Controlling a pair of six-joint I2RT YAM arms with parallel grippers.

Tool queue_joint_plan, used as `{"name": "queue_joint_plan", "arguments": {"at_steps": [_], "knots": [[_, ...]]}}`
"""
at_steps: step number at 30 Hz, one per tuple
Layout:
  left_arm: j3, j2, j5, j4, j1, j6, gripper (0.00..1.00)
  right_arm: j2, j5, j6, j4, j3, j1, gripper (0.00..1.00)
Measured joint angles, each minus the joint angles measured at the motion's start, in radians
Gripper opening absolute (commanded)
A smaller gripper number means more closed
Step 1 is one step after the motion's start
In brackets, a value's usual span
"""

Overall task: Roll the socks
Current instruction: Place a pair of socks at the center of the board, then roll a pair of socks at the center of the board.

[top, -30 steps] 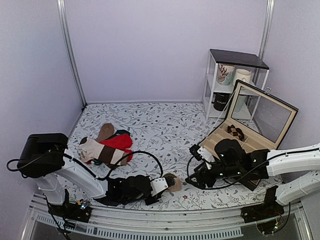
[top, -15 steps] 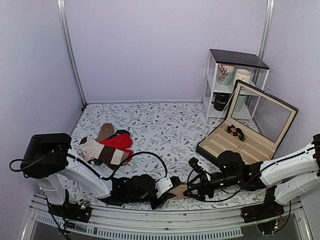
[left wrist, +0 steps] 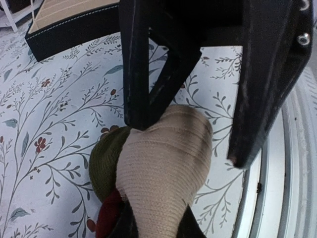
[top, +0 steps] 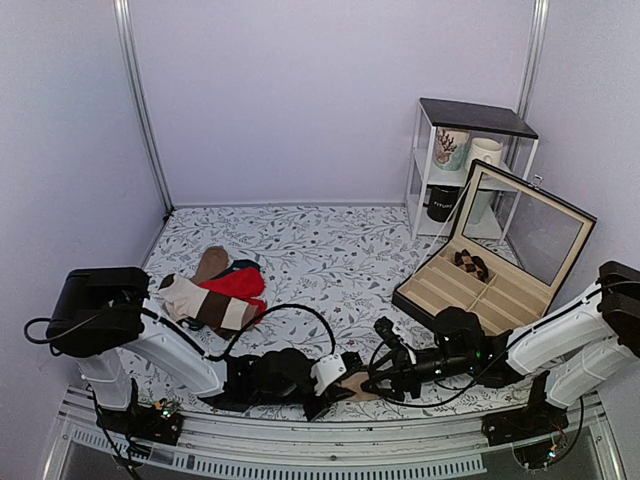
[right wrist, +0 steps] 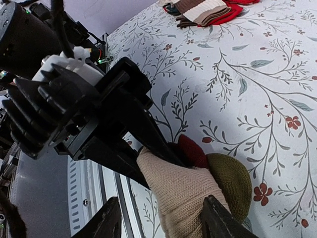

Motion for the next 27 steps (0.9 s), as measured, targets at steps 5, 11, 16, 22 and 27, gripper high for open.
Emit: {"name": "queue_joint_plan", "arguments": {"at_steps": [5, 11, 16, 22, 27], "knots": [[0.000, 0.007, 0.009, 0.013, 0.001, -0.004, 0.00, 0.007, 0.005, 0.021, 0.043, -0.030, 0.005, 0.62], [0.000, 0.009, 0.009, 0.015, 0.001, -0.006, 0.00, 0.055, 0.025, 0.031, 0.081, -0.029, 0.019, 0.65], [0.001, 0.010, 0.009, 0.017, 0.001, -0.011, 0.00, 0.038, 0.115, 0.038, 0.070, -0.032, 0.043, 0.68], [0.001, 0.011, 0.011, 0.021, 0.001, -0.011, 0.00, -0.031, 0.180, 0.029, -0.010, -0.040, 0.048, 0.69], [0.006, 0.028, 0.014, 0.036, 0.001, -0.011, 0.00, -0.029, 0.153, 0.014, -0.021, -0.056, 0.048, 0.68]]}}
